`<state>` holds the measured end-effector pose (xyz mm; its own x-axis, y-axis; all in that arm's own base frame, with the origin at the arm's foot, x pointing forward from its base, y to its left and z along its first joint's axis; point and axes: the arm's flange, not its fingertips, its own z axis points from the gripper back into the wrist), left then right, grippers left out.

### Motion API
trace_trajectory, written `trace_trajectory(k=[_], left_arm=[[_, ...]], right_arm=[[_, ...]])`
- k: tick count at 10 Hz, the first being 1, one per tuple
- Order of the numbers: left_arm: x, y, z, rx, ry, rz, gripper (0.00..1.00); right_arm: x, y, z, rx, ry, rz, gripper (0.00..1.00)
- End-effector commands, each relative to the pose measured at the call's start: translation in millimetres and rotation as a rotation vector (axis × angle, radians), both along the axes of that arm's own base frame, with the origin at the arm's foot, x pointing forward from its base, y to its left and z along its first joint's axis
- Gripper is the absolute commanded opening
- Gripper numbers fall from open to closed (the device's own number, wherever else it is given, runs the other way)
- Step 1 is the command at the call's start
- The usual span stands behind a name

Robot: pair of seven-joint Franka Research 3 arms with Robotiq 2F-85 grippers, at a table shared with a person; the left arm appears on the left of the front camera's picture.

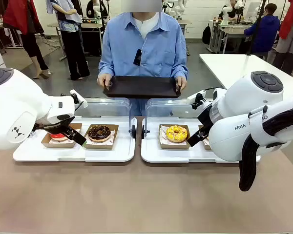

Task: Provide the desired donut to the person.
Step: Pick up and lift the Paper togo box containing the Donut pointed at by the person.

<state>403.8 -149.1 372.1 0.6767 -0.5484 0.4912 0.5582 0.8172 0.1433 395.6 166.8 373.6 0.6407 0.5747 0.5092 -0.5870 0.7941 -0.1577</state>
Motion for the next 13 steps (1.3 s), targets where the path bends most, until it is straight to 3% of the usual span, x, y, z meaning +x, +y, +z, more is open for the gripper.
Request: trace_trajectory(k=[1, 13], left_arm=[[-0.1, 0.0, -0.1, 0.0, 0.0, 0.0, 1.0], [-0.1, 0.0, -0.1, 0.0, 0.0, 0.0, 1.0]], right_arm=[[0.0, 0.0, 0.0, 0.0, 0.0, 0.0, 1.0], [0.0, 0.0, 0.0, 0.0, 0.0, 0.0, 1.0]])
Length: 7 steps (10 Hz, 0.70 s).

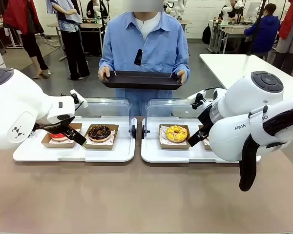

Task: Provide the desired donut to the person.
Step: Pick up and lift the Paper togo box containing the Donut pointed at by the person.

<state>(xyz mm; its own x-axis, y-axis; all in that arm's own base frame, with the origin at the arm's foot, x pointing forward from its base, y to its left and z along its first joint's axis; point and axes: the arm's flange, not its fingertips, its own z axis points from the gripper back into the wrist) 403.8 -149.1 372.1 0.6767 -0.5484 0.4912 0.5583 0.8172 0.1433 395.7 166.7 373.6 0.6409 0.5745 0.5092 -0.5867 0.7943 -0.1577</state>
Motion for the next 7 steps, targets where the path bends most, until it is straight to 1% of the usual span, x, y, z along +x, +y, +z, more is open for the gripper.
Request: trace_trajectory(k=[1, 2, 3, 4, 5, 6, 7], left_arm=[[0, 0, 0, 0.0, 0.0, 0.0, 1.0], [0, 0, 0, 0.0, 0.0, 0.0, 1.0], [-10, -1, 41, 0.051, -0.008, -0.003, 1.0], [-20, -3, 74, 0.101, 0.0, -0.003, 1.0], [-14, 2, 108, 0.144, 0.021, 0.003, 1.0], [-7, 4, 140, 0.168, 0.043, -0.013, 1.0], [-10, 0, 172, 0.176, 0.04, 0.009, 1.0]], right_arm=[[0, 0, 0, 0.0, 0.0, 0.0, 1.0], [0, 0, 0, 0.0, 0.0, 0.0, 1.0], [-11, 8, 33, -0.006, -0.018, 0.015, 1.0], [-20, 9, 63, -0.011, 0.006, 0.027, 1.0], [-23, 9, 95, -0.011, 0.053, 0.036, 1.0], [-22, 5, 128, -0.024, 0.07, 0.009, 1.0], [-24, -1, 165, -0.047, 0.093, -0.017, 1.0]])
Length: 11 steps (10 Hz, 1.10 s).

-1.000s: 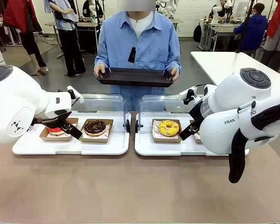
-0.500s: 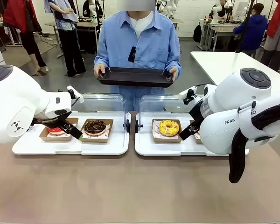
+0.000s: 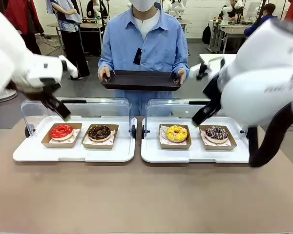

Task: Provide the desired donut to the person.
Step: Pick up and lift the Paper togo box containing the Donut pointed at by the person.

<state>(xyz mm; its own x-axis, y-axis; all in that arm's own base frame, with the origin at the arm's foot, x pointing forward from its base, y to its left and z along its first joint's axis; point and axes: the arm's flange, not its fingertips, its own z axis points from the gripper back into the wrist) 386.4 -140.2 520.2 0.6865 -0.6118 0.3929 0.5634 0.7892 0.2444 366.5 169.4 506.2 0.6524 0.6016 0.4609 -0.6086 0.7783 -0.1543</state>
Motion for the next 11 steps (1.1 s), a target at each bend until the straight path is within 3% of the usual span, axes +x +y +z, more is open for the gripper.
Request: trace_trajectory(k=[1, 2, 4, 5, 11], left_arm=[[13, -8, 51, 0.026, 0.012, 0.029, 1.0], [21, -7, 77, 0.027, 0.009, 0.034, 1.0], [14, -3, 100, 0.025, -0.009, 0.086, 1.0], [9, -1, 100, 0.014, -0.03, 0.06, 1.0], [11, -1, 105, 0.002, -0.008, 0.036, 1.0]], right_arm=[[5, -5, 66, -0.028, 0.038, -0.085, 1.0], [4, -3, 95, -0.03, 0.023, -0.128, 1.0], [-4, -2, 122, -0.034, 0.016, -0.152, 1.0], [-4, -3, 120, -0.02, -0.009, -0.144, 1.0], [-9, -11, 128, 0.001, 0.011, -0.11, 1.0]])
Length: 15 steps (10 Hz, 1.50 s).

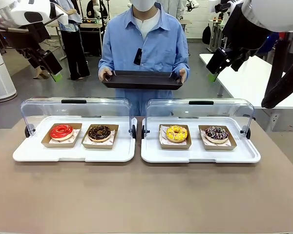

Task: Provide the desired donut to the person.
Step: Pick up and lift the Paper togo box containing the Donut pointed at by the person.

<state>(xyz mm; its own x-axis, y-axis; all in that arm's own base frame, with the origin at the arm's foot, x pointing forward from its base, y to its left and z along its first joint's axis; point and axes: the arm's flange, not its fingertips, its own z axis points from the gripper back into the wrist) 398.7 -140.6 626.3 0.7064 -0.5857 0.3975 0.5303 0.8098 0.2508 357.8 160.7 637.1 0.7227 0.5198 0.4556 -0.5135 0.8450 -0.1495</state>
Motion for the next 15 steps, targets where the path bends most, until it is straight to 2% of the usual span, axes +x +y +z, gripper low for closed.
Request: trace_trajectory(k=[1, 2, 3, 5, 6, 8, 10, 12, 15], left_arm=[[0, 0, 0, 0.0, 0.0, 0.0, 1.0], [5, 16, 8, -0.232, 0.132, -0.133, 1.0], [11, 37, 11, -0.42, 0.235, -0.321, 1.0], [17, 75, 7, -0.626, 0.282, -0.613, 1.0], [17, 94, 4, -0.651, 0.278, -0.676, 1.0], [15, 137, -1, -0.696, 0.215, -0.829, 1.0], [12, 187, -11, -0.786, 0.091, -0.932, 1.0], [2, 222, -27, -0.787, 0.0, -0.958, 1.0], [-18, 271, -38, -0.804, -0.094, -0.898, 1.0]], right_arm=[[0, 0, 0, 0.0, 0.0, 0.0, 1.0], [1, -24, 4, 0.081, 0.074, 0.112, 1.0], [-1, -46, 6, 0.163, 0.116, 0.242, 1.0], [3, -92, 4, 0.382, 0.166, 0.465, 1.0], [8, -115, 0, 0.445, 0.165, 0.539, 1.0], [14, -168, -12, 0.517, 0.17, 0.68, 1.0], [10, -220, -28, 0.592, 0.087, 0.8, 1.0], [7, -265, -44, 0.651, -0.029, 0.794, 1.0], [-9, -307, -57, 0.708, -0.154, 0.783, 1.0]])
